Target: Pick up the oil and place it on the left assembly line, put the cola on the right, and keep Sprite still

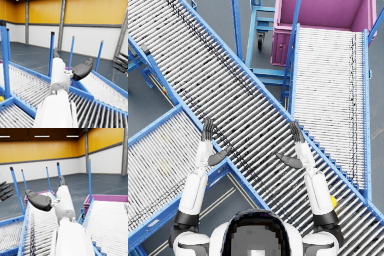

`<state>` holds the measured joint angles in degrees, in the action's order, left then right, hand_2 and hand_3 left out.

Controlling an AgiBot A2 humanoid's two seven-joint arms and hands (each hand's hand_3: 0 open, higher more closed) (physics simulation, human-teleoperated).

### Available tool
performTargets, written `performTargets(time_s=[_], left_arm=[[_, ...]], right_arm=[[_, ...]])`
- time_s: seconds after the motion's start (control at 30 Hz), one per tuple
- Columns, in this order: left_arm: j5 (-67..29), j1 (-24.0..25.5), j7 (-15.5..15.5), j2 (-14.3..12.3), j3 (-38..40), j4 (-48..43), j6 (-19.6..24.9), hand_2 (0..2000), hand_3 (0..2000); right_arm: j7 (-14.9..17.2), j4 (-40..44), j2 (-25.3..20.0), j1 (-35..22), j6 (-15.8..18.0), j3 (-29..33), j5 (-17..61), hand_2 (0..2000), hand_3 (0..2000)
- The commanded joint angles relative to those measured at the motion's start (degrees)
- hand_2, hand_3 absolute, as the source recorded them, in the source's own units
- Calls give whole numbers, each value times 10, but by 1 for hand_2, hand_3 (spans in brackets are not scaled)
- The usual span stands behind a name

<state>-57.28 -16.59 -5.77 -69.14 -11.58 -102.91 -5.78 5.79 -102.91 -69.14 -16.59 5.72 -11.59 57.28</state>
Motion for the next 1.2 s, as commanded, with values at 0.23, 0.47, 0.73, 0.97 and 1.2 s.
performTargets(time_s=[0.23,0.47,0.73,0.97,1.2], left_arm=[[0,0,0,0,0,0,0,0,0],[0,-8,36,-10,16,-10,36,0,0],[0,-23,56,-28,67,-30,56,0,0],[-145,-42,58,-38,126,-49,58,0,0],[-187,-56,58,-43,154,-61,58,0,0]], right_arm=[[0,0,0,0,0,0,0,0,0],[-37,1,-9,-6,-36,2,0,0,0],[-56,-22,-31,-24,-56,36,0,0,0],[-58,-39,-46,-46,-57,85,146,0,0],[-58,-52,-54,-52,-57,113,187,0,0]])
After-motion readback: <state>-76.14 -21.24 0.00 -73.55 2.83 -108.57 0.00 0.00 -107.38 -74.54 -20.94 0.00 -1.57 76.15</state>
